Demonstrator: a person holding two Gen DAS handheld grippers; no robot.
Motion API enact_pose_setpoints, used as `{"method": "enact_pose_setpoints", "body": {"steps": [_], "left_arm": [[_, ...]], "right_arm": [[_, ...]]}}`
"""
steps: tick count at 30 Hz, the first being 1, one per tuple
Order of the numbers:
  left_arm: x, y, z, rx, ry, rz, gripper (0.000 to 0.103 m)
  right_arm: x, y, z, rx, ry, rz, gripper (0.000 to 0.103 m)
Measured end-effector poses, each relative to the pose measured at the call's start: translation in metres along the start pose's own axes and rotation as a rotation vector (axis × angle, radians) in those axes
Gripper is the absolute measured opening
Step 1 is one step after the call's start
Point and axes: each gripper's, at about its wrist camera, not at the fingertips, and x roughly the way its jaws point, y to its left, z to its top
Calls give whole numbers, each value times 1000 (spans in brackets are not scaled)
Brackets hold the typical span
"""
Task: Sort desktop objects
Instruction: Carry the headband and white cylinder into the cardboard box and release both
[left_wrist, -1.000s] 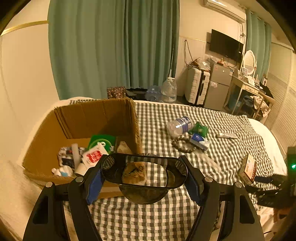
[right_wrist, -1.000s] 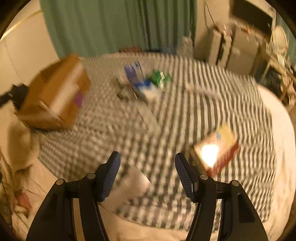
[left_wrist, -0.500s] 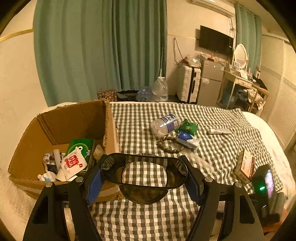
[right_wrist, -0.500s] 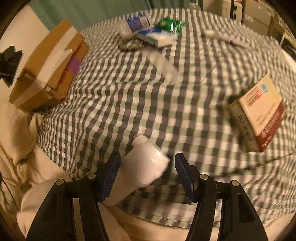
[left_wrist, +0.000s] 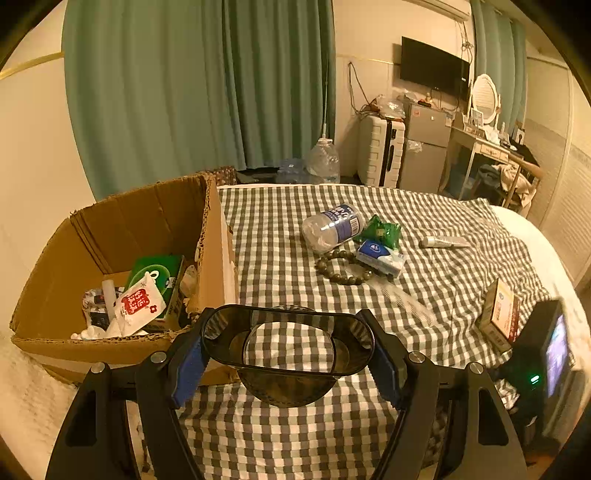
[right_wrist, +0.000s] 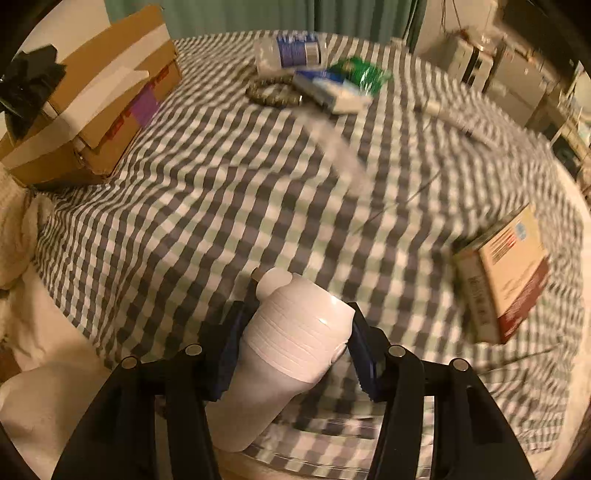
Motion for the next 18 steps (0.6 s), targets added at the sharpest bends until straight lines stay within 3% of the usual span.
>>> {"method": "enact_pose_setpoints", "body": {"steps": [13,18], "left_arm": [[-26,31,20,-43,-57,33,77],[-42,55,33,-64,-85,54,77]], "right_arm": [[-86,5,40,-116,-273,-197,53],[-124,14,53,-145,-364,-204,53]]}}
